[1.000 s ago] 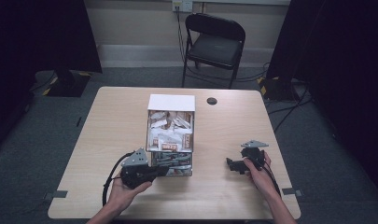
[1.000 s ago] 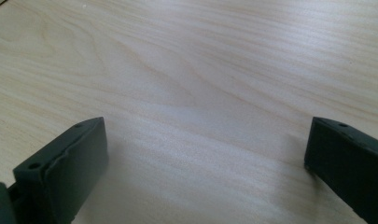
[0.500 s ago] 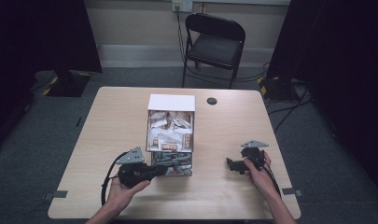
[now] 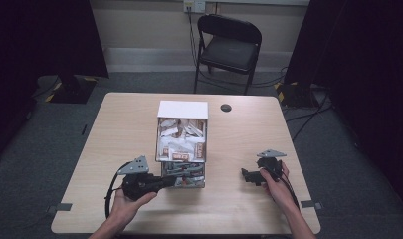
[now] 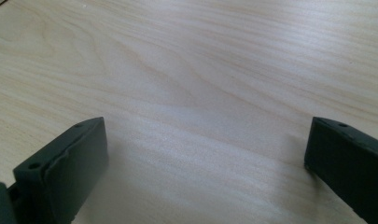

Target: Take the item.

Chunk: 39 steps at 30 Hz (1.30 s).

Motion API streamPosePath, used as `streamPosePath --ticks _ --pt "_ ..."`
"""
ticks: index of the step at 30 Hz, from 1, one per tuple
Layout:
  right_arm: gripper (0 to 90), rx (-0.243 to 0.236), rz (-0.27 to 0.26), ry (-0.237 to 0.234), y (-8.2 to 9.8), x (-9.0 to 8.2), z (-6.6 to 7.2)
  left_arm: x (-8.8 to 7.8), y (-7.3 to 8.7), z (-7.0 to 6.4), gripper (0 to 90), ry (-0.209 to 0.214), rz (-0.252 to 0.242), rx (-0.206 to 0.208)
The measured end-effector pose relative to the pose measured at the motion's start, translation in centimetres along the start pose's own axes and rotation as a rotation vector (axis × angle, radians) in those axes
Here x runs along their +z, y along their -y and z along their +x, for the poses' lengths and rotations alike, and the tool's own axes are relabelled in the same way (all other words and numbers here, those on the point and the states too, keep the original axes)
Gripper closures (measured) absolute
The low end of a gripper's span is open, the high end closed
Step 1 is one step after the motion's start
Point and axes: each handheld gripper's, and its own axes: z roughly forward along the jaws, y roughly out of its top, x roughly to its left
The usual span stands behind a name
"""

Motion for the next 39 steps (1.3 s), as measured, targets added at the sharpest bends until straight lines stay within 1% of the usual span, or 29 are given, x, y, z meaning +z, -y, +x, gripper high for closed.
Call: streamPosePath --ticks 10,12,14,18,22,27,30,33,36,39 --pt "0.0 0.0 0.001 0.0 0.0 0.0 0.0 -0.4 -0.2 -0.2 90.0 0.006 -0.012 -0.006" --pt "0.0 0.0 0.0 0.0 0.0 0.0 0.0 -0.5 -0.2 -0.2 90.0 0.009 -0.013 -0.008" --pt "0.0 -0.001 -0.001 0.0 0.0 0.0 0.0 -0.6 -0.2 -0.4 90.0 0.024 -0.012 -0.01" --pt "0.0 0.001 0.0 0.0 0.0 0.0 0.0 -0.7 -0.2 -0.4 90.0 0.021 -0.012 -0.015" --pt "0.0 0.002 0.0 0.0 0.0 0.0 0.0 -0.9 -0.4 -0.3 90.0 0.033 -0.014 -0.021" --pt "0.0 0.001 0.001 0.0 0.0 0.0 0.0 -1.3 -0.6 -0.5 90.0 0.038 -0.018 -0.021" --pt "0.0 0.002 0.001 0.0 0.0 0.0 0.0 -1.5 -0.7 -0.8 90.0 0.034 -0.014 -0.011" --pt "0.0 0.002 0.001 0.0 0.0 0.0 0.0 -1.9 -0.9 -0.9 90.0 0.039 -0.023 -0.008" --pt "0.0 0.001 0.001 0.0 0.0 0.0 0.0 -2.2 -1.1 -1.0 90.0 0.044 -0.019 -0.004" --pt "0.0 0.002 0.001 0.0 0.0 0.0 0.0 -2.5 -1.2 -1.1 90.0 0.051 -0.019 -0.008"
